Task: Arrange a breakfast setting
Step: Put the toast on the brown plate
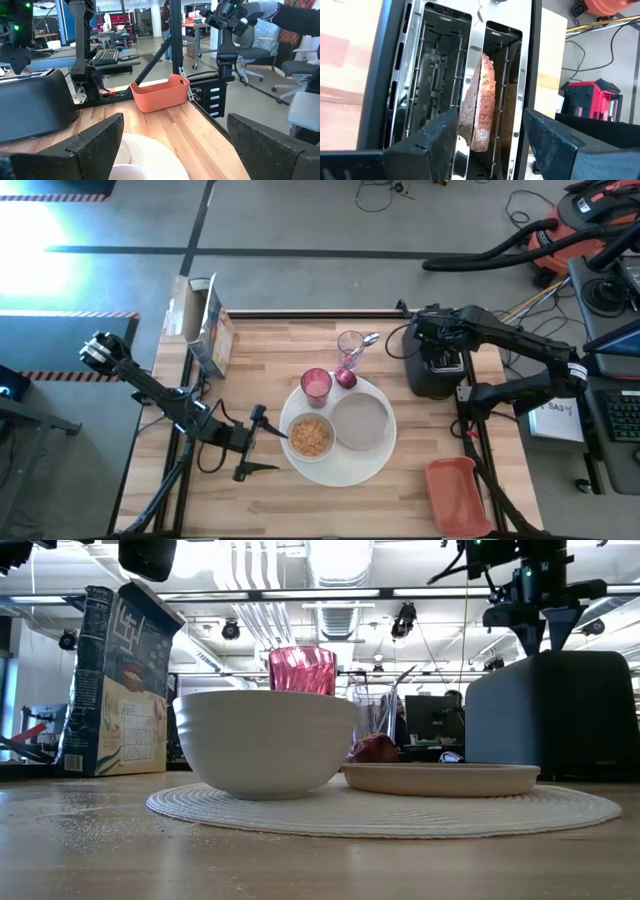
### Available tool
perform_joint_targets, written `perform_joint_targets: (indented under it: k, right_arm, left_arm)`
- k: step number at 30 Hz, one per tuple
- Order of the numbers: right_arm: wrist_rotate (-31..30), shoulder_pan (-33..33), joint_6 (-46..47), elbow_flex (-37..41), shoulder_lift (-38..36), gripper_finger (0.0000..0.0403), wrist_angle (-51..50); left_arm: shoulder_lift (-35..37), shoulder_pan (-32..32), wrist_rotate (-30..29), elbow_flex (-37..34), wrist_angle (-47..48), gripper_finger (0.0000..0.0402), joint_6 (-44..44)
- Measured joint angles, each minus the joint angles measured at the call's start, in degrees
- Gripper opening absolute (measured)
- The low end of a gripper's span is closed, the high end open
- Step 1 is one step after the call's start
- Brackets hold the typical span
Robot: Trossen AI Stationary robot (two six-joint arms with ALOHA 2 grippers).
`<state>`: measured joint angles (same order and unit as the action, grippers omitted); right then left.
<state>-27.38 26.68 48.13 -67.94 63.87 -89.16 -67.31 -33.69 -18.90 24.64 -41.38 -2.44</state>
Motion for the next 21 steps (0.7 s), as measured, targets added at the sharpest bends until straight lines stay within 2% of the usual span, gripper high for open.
perform_joint_targets:
  k: [17, 21]
  right_arm:
    - [-1.87, 0.00, 1.05, 0.74, -0.01, 0.0218, 0.80]
    - [-2.46, 0.00, 1.80, 0.74, -0.01, 0.0207, 1.08]
  left_arm:
    - [0.02, 0.00, 0.03, 0.00, 0.48, 0.0337, 0.00]
    - [0.02, 0.00, 0.02, 0.00, 0.74, 0.0337, 0.00]
